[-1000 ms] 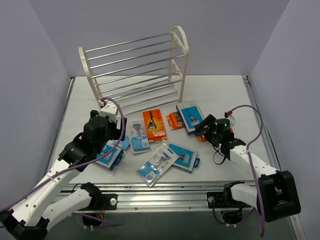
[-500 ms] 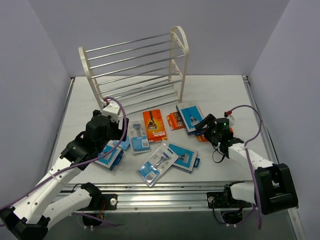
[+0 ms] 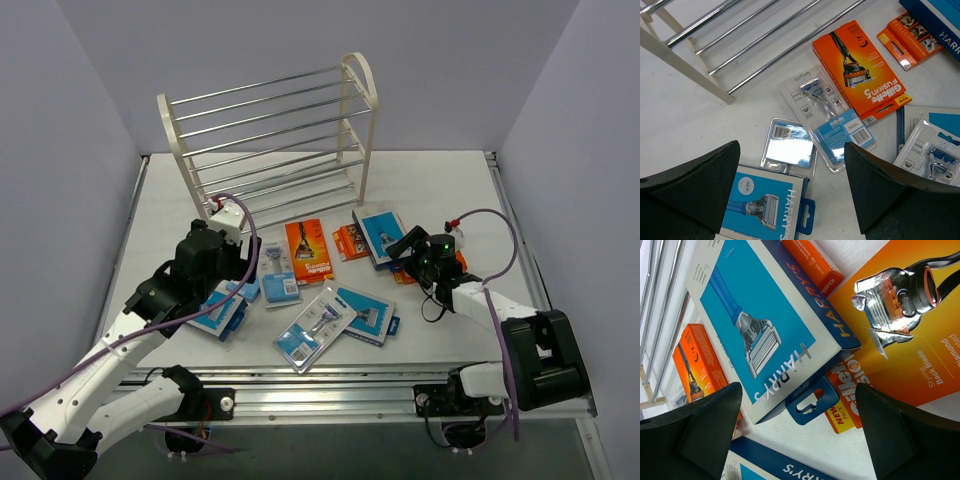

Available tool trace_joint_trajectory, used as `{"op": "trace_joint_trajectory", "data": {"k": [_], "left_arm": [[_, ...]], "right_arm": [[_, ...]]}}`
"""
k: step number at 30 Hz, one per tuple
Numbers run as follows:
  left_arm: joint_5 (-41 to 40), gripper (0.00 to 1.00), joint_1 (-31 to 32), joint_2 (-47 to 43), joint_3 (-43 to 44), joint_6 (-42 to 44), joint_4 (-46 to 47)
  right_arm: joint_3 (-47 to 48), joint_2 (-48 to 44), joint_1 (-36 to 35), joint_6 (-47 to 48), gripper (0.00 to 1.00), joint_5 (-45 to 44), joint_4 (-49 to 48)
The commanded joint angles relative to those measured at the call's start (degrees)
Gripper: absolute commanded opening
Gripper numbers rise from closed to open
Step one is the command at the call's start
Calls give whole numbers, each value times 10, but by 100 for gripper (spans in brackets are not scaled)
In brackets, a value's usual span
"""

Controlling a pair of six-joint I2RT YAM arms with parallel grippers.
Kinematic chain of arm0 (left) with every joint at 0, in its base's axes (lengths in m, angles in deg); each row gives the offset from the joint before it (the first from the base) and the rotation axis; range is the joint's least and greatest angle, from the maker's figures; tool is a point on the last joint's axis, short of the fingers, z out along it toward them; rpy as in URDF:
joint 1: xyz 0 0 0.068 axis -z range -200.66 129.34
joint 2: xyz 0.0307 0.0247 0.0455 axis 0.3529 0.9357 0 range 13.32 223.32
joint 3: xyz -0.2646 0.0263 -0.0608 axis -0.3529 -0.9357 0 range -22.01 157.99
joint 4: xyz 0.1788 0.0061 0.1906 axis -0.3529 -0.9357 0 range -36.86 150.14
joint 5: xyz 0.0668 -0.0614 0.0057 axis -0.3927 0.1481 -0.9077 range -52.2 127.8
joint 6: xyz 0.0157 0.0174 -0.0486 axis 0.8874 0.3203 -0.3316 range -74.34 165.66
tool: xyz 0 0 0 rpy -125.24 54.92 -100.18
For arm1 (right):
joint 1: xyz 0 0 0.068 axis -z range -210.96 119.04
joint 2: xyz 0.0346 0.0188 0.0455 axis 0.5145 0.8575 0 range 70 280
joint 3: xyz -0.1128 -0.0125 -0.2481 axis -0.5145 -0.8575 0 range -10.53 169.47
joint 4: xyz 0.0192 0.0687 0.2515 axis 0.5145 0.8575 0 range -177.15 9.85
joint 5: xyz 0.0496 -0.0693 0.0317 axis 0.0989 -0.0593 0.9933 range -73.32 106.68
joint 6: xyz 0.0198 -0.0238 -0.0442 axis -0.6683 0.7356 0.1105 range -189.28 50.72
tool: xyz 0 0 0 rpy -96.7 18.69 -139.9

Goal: Place and organize the shaving razors onto the shelf
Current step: Grab a shaving razor with the right arm

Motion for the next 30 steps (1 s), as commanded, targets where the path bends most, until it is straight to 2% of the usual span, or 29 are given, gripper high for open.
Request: {"op": "trace_joint_trajectory", "data": {"k": [1,15,30], "left_arm": [[14,94,3,3,28,-7,7],[20,94,4,6,29,-8,6],[22,94,4,8,30,-7,5]], "right_arm": [[10,14,4,-6,89,10,-9],[0,48,7,-59,74,18,-34],[-66,42,20,-151,51,11,-133]]}}
